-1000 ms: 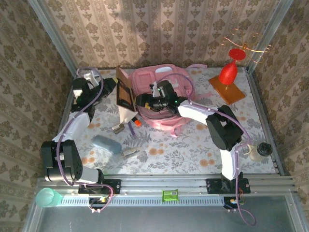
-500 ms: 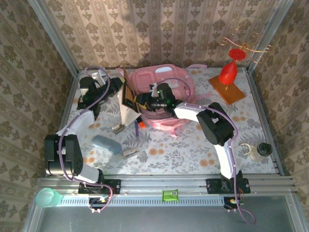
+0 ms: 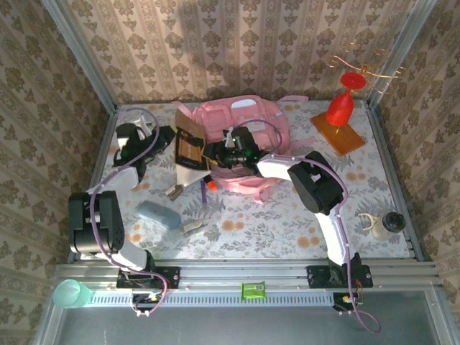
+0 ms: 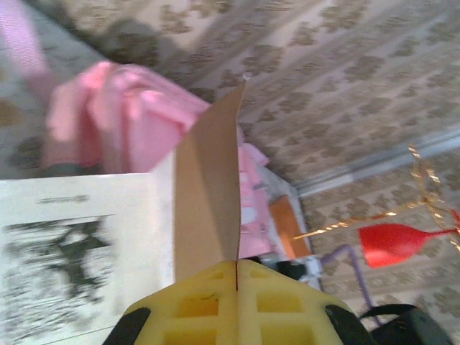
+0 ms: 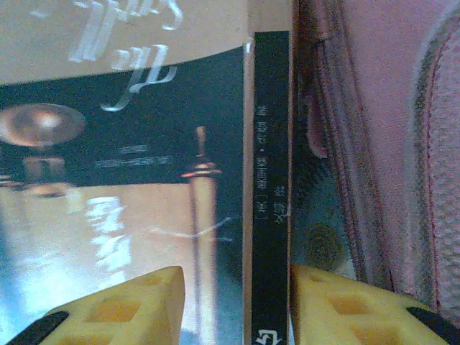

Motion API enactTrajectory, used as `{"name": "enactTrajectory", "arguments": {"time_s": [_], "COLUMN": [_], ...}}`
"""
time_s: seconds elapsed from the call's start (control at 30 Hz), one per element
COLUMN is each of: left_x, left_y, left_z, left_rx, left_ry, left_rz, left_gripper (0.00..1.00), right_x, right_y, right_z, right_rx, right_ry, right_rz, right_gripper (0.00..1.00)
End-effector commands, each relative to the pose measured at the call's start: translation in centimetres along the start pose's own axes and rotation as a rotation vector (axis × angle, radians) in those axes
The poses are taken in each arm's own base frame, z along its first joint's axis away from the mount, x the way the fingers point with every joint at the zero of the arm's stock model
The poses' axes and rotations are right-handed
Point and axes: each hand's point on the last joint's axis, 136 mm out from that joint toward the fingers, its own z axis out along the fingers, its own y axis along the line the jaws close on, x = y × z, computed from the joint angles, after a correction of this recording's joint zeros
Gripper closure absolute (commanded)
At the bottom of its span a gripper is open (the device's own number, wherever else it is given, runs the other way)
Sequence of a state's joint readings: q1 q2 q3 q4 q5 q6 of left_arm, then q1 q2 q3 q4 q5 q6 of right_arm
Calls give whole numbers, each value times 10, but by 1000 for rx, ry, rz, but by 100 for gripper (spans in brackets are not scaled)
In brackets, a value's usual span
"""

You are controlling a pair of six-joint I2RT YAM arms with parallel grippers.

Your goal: Pack the student bag

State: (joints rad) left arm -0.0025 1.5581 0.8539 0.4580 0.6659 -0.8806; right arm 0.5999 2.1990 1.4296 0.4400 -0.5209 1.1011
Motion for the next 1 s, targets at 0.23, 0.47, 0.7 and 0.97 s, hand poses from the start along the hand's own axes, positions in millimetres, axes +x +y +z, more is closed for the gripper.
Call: {"name": "enactTrajectory", "arguments": {"time_s": [0.23,0.47,0.7,0.97], "left_x": [58,65,58,30], "left_y": [112,125,121,87], "left_z": [18,23,19,2], "left_rx": [-197,-203,-229,-208], "left_ry": [116,128,116,47], "left_rz": [-107,-132,-99,-37], "left_gripper": [100,100,87,55], "right_x": [-6,-6,-24,-80], "right_y": [-19,-30,-1,100], "right_z": [13,12,0,-68], "right_rx": [112,271,239,-32], "right_ry": [-15,-7,-35,-178], "right_rz": [-61,-187,-253,-245], "right_gripper": [61,66,90,100]}}
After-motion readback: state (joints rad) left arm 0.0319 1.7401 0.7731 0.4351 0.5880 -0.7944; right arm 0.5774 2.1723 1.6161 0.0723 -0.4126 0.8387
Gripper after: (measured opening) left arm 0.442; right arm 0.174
